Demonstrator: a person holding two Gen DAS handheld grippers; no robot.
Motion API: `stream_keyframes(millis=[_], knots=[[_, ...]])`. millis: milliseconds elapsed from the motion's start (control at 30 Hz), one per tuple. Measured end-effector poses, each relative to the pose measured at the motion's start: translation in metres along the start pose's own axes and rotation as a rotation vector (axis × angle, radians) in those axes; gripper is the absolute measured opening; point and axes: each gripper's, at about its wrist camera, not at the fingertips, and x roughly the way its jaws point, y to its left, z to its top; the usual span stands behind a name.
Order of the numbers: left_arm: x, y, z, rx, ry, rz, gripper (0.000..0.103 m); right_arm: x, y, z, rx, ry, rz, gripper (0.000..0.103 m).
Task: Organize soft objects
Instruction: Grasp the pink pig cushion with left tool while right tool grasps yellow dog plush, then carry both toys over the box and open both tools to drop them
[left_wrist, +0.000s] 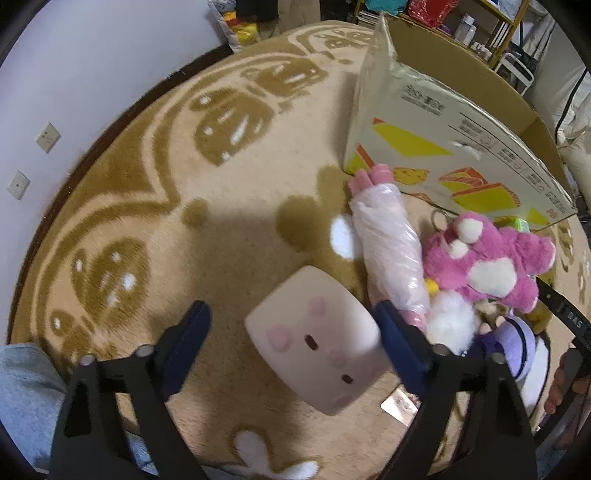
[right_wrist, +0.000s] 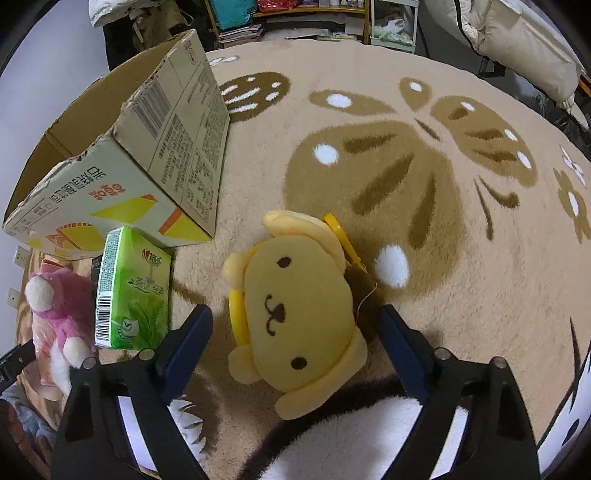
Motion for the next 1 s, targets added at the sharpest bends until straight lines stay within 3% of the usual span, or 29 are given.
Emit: stream_keyframes(millis=[100, 333, 600, 1000], knots=[[0.000, -0.003, -0.002, 0.005, 0.010, -0.030, 0.065, 0.001, -0.002, 0.001, 0.007, 0.004, -0.005, 0.082], [-0.002, -0.006, -0.006, 0.028, -0.021, -0.026, 0.047, 0.001, -0.003, 0.002, 0.002, -0.003, -0.018, 0.075], [-0.017, -0.012, -0.010, 0.084, -0.113, 0.039, 0.043, -0.017, 0.001, -0.002, -0.007, -0.054, 0.060, 0.066], [-0.059, -0.013, -0.014, 0.116, -0.301, 0.093, 0.042, -0.065, 0.014, -0.006, -0.047, -0.202, 0.144, 0.065]])
